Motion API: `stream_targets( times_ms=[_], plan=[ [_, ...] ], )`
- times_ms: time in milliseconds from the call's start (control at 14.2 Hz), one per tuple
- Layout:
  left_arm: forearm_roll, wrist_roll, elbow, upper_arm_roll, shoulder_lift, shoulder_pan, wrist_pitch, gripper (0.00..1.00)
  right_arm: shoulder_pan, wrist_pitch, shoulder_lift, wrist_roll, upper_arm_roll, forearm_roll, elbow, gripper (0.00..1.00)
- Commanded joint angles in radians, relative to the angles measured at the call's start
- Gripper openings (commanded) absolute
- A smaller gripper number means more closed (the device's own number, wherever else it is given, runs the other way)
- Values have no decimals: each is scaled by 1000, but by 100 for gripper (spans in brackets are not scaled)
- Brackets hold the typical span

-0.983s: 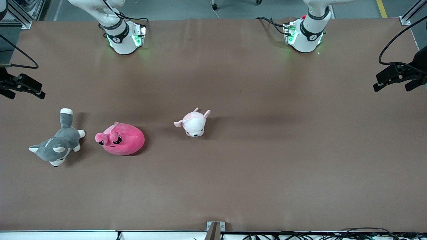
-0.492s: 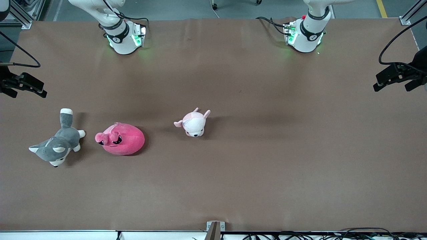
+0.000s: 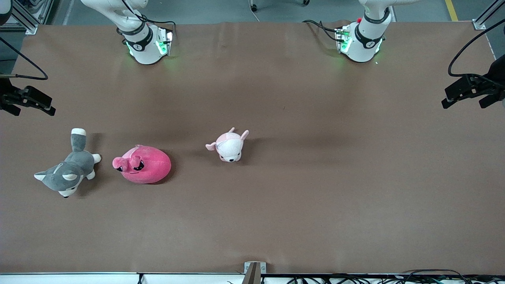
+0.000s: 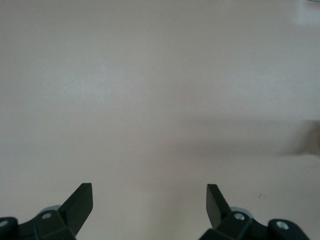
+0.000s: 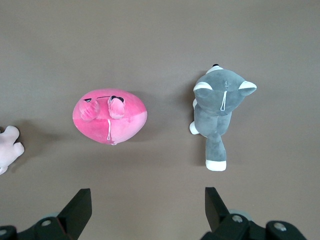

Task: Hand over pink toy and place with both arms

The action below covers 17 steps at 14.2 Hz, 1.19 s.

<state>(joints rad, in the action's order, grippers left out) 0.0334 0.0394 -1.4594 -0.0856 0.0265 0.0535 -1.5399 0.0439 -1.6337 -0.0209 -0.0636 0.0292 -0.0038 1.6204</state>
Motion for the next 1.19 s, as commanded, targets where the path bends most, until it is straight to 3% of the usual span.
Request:
stream_targets(
  times_ms=[0,1124],
  plan=[
    [5,2,1,0,-13,-3,-3,100,1,-9,-33,13,-6,-13,38,100],
    [5,4,1,0,-13,-1,-3,100,-1,-20,-34,13,-6,-15,33,100]
  ],
)
